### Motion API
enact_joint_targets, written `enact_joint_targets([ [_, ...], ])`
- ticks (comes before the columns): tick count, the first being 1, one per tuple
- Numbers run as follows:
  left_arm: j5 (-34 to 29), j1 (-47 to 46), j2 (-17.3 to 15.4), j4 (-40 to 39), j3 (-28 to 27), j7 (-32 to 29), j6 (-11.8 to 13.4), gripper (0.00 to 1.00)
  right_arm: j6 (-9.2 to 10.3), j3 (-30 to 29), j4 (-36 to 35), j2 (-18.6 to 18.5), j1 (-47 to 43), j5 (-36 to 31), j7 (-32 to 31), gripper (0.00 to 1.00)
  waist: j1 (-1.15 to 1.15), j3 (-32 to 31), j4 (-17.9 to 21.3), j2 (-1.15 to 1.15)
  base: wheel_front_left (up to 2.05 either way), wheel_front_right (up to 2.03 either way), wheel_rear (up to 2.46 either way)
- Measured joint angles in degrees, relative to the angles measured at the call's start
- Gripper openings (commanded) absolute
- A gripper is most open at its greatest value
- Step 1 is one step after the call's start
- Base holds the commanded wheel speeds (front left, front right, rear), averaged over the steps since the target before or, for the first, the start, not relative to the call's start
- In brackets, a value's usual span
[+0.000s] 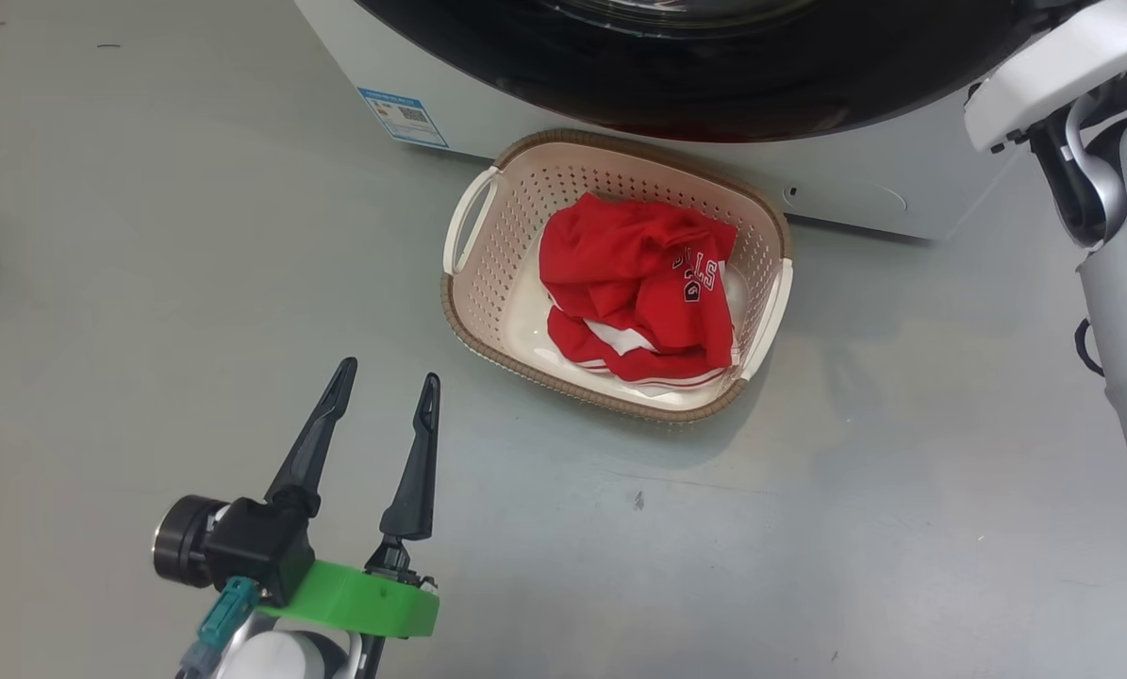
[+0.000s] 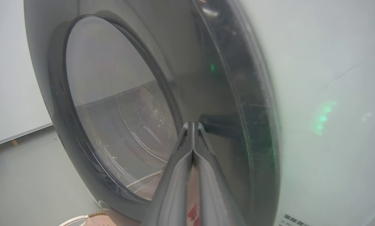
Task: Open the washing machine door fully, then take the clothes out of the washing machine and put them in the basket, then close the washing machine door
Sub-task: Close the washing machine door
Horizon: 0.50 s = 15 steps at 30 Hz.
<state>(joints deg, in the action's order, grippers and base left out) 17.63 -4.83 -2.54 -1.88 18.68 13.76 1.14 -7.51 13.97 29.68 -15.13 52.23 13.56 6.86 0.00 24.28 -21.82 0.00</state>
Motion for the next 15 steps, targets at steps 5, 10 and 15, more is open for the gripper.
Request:
enact_joint_targets([
  [5, 0.1, -0.5, 0.0, 0.6, 0.0, 0.0, 0.1, 1.00, -0.09, -1.1, 1.5, 1.1, 0.8, 0.8, 0.8, 0.00, 0.00, 0.2, -0.3, 0.00, 0.00, 0.00, 0.00],
  [10, 0.6, -1.1, 0.1, 1.3, -0.1, 0.4, 0.1, 1.00, -0.14, -0.9, 3.0, 1.6, 1.3, 1.0, 2.0, 0.00, 0.00, 0.2, -0.3, 0.00, 0.00, 0.00, 0.00],
  [15, 0.6, -1.2, 0.1, 2.0, -0.2, 0.5, 0.4, 1.00, 0.01, -0.4, 4.5, 2.2, 1.3, 1.4, 3.2, 0.00, 0.00, -0.4, -0.1, 0.00, 0.00, 0.00, 0.00],
])
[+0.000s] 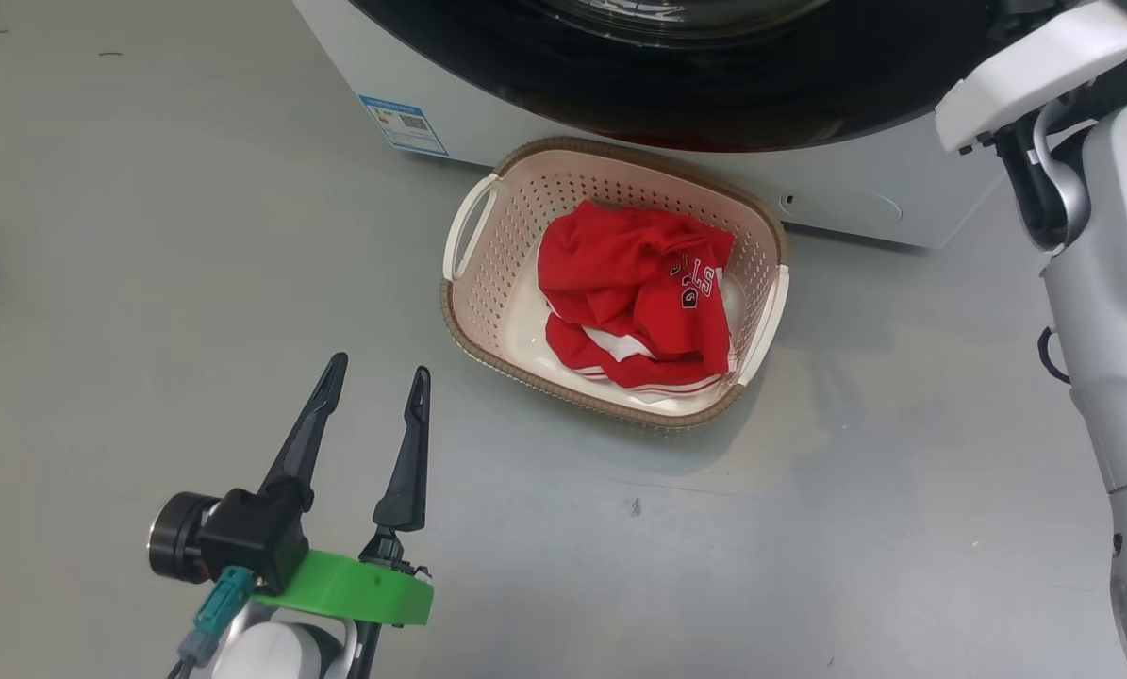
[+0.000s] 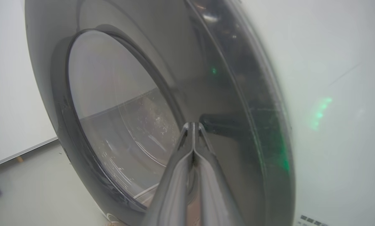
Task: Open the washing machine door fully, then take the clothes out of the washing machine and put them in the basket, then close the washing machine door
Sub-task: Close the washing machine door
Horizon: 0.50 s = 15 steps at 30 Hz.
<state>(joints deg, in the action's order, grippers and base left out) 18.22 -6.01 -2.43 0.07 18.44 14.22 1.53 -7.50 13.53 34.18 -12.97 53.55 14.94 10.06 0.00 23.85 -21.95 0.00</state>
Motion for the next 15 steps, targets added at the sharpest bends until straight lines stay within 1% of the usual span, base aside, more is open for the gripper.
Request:
enact_joint_targets([
  [5, 0.0, 0.0, 0.0, 0.6, -0.6, 0.0, 0.4, 1.00, 0.01, 2.4, 0.0, 2.0, -1.0, 0.4, 1.9, 0.00, 0.00, -1.2, 1.1, 0.00, 0.00, 0.00, 0.00],
  [15, -0.2, 0.1, 0.0, 1.8, -1.5, 0.1, 1.0, 1.00, 0.01, 4.3, -2.4, 3.7, -8.6, 2.8, 3.8, 0.00, 0.00, -4.0, 3.8, 0.00, 0.00, 0.00, 0.00],
])
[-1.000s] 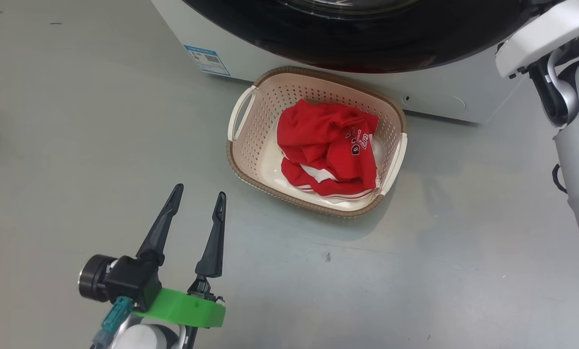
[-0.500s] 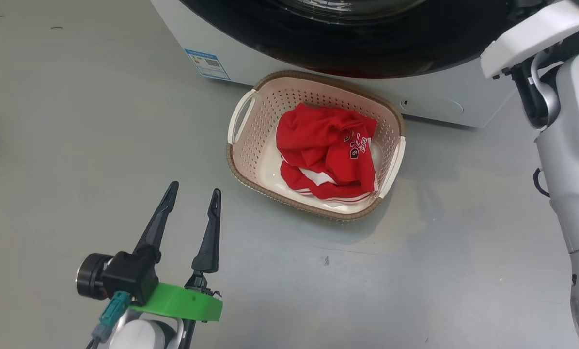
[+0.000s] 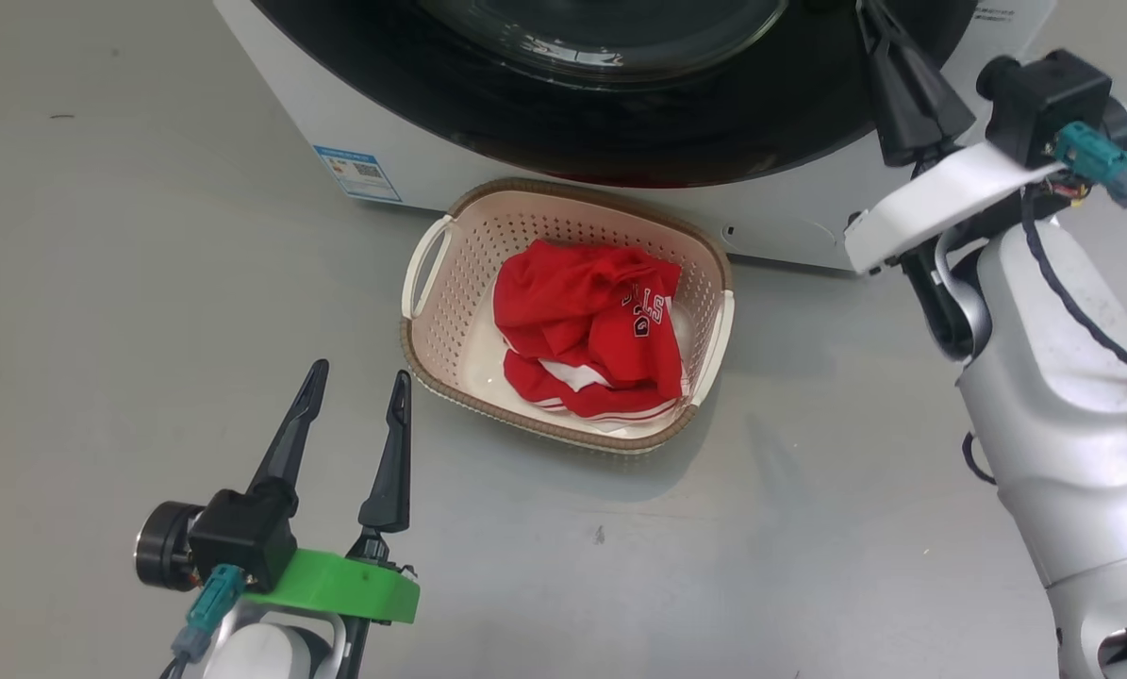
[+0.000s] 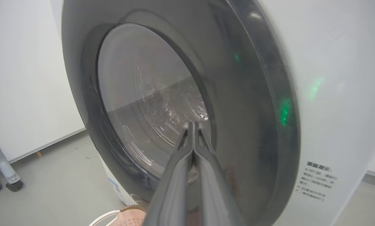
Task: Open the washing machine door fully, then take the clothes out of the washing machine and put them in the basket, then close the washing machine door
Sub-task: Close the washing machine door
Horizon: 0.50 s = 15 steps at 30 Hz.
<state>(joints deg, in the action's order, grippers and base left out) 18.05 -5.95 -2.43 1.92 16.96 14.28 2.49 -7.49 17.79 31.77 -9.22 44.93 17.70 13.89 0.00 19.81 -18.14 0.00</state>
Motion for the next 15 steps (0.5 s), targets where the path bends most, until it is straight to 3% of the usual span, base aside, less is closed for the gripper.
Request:
enact_joint_targets([
  [5, -0.2, 0.1, -0.3, 0.8, -0.3, 0.0, 0.1, 1.00, 0.00, -0.8, -1.0, 1.0, -5.4, 1.2, 0.1, 0.00, 0.00, -1.8, 1.6, 0.00, 0.00, 0.00, 0.00],
  [6, -0.2, 0.2, -0.3, 0.9, -0.3, 0.0, 0.1, 1.00, 0.00, -0.9, -1.3, 1.3, -6.6, 1.5, 0.1, 0.13, 0.00, -2.1, 2.0, 0.00, 0.00, 0.00, 0.00],
  [8, -0.2, 0.2, -0.4, 1.1, -0.4, 0.0, 0.3, 1.00, 0.00, -1.0, -1.7, 1.9, -8.7, 1.5, 0.1, 0.74, 0.00, -2.9, 2.7, 0.00, 0.00, 0.00, 0.00],
  [9, -0.2, 0.3, -0.4, 1.1, -0.5, 0.0, 0.3, 1.00, 0.00, -1.1, -1.9, 2.1, -9.7, 1.7, 0.1, 0.97, 0.00, -3.2, 3.0, 0.00, 0.00, 0.00, 0.00],
  [15, -0.3, 1.6, -0.9, 1.5, -0.6, 0.0, 0.3, 1.00, 0.58, -2.0, -2.5, 2.8, -15.8, 3.0, 0.3, 1.00, 0.00, -5.5, 5.0, 0.00, 0.00, 0.00, 0.00],
])
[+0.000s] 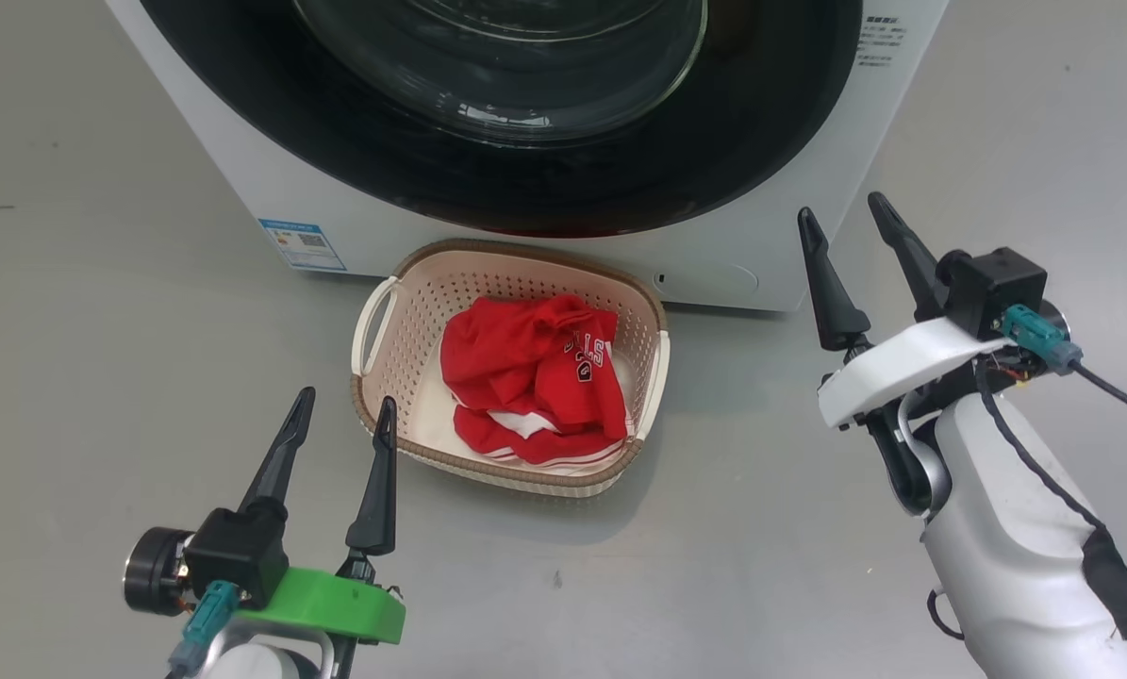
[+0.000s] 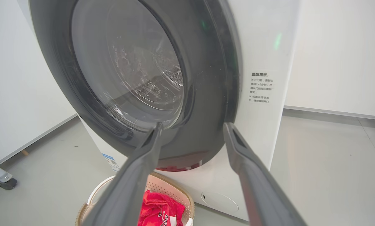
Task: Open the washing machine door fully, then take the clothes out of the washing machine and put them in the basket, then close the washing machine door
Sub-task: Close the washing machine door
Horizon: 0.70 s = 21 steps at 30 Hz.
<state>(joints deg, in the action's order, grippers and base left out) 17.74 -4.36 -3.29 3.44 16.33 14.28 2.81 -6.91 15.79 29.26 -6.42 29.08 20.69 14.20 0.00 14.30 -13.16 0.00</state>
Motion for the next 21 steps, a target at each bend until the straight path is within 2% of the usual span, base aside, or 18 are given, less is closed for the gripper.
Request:
enact_joint_targets([
  [8, -0.3, 1.6, -1.3, 0.1, -1.2, 0.0, 0.4, 1.00, 0.63, -1.6, -3.6, 1.0, -5.6, 0.5, 0.3, 1.00, 0.00, -2.6, 2.8, 0.00, 0.00, 0.00, 0.00],
  [21, -0.3, 4.4, -2.0, 0.5, -1.5, -0.1, 0.5, 1.00, 2.98, -4.0, -9.9, 1.5, -15.6, 0.5, 0.3, 1.00, 0.00, -6.7, 6.7, 0.00, 0.00, 0.00, 0.00],
])
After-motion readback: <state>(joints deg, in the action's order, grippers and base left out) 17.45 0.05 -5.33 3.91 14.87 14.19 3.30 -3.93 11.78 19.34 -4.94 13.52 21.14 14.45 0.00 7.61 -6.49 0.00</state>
